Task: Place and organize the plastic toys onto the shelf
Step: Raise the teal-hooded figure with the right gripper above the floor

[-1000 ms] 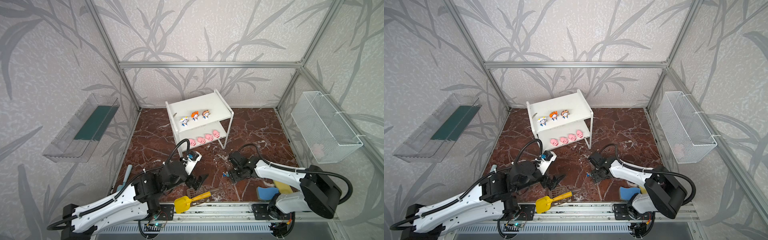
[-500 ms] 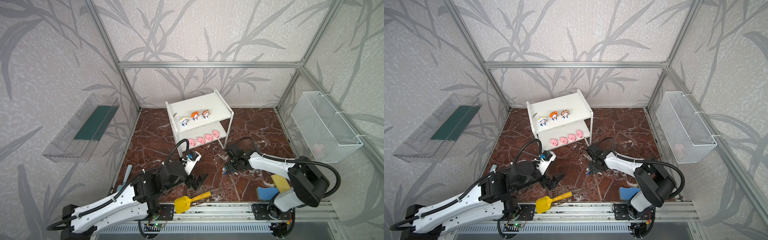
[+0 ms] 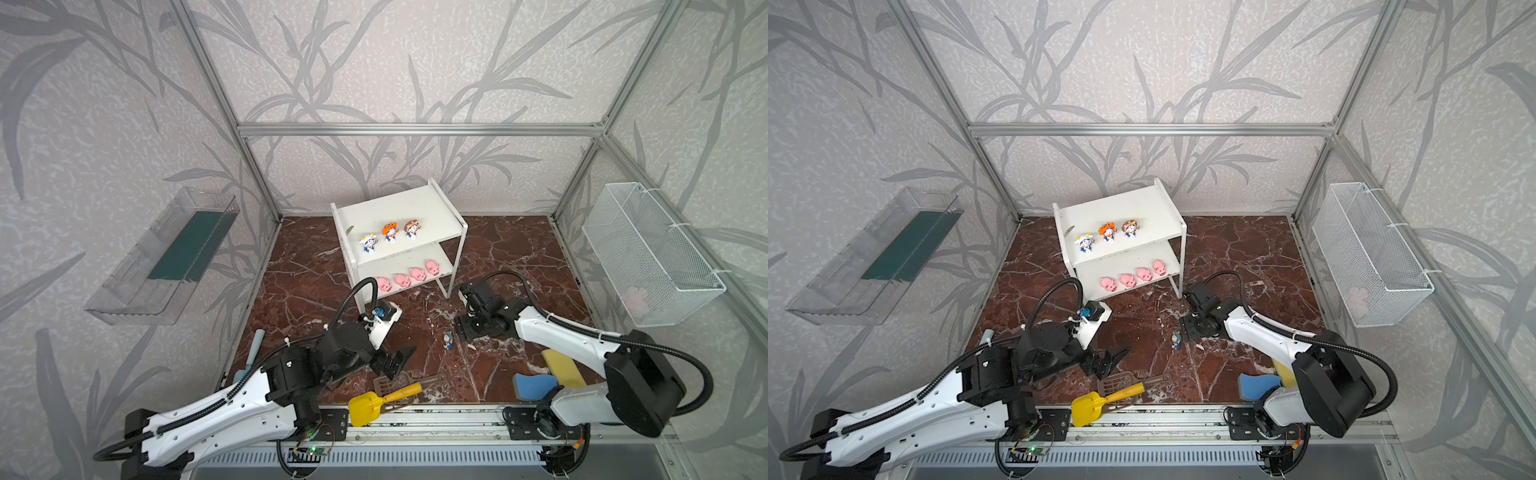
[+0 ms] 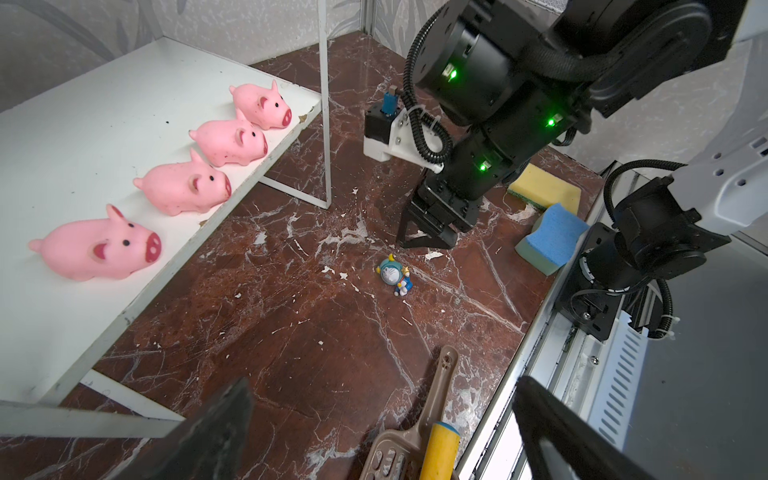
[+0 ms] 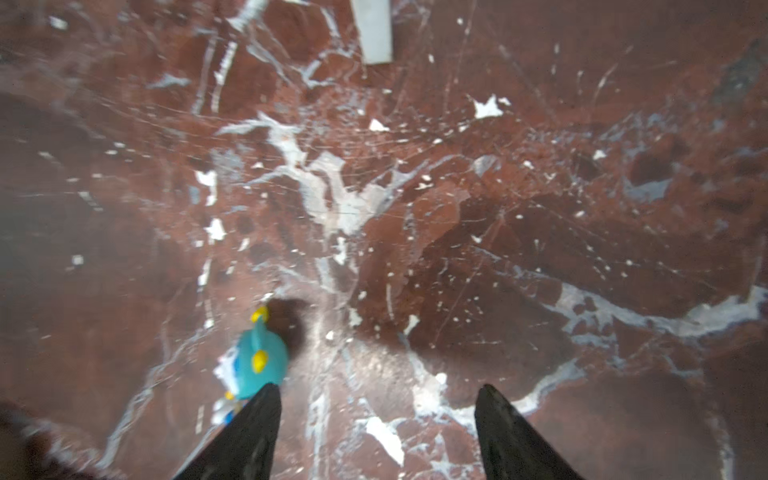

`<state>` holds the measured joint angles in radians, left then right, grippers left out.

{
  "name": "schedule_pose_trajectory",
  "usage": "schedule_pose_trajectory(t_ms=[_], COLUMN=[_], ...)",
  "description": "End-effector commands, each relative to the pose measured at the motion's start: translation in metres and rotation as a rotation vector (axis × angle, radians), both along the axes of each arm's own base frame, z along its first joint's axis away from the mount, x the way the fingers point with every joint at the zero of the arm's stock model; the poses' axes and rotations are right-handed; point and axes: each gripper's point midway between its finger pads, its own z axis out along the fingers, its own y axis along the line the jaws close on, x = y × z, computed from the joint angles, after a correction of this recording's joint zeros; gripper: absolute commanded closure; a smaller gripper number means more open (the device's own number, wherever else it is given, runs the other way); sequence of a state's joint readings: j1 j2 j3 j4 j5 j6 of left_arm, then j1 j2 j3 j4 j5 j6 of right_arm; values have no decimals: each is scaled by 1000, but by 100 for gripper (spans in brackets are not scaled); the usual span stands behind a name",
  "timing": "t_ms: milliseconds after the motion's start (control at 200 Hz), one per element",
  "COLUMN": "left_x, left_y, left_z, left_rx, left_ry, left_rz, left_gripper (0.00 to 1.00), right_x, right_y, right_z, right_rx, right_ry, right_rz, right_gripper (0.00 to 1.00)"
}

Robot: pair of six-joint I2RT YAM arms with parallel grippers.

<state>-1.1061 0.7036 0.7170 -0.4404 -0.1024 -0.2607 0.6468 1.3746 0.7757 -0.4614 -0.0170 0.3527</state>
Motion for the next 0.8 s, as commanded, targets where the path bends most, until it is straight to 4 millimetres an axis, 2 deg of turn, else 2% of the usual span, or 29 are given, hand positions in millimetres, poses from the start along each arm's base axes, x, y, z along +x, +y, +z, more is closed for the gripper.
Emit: schedule_pose_trajectory(t_ms=[0, 280, 795], left_x=[-1, -3, -4], left_y=[-2, -10, -10], left_z=[-6, -20, -18], left_rx=[23, 70, 67], left_ry=[2, 47, 37], left_rz=[-12, -38, -37], left_gripper=[1, 1, 1], right_x=[-21, -20, -13], right_y=[14, 29, 44], right_z=[2, -5, -29], right_rx=[98, 161, 87], right_ry=[85, 98, 80], right_rz=[49, 31, 2], right_gripper=[27, 29, 35])
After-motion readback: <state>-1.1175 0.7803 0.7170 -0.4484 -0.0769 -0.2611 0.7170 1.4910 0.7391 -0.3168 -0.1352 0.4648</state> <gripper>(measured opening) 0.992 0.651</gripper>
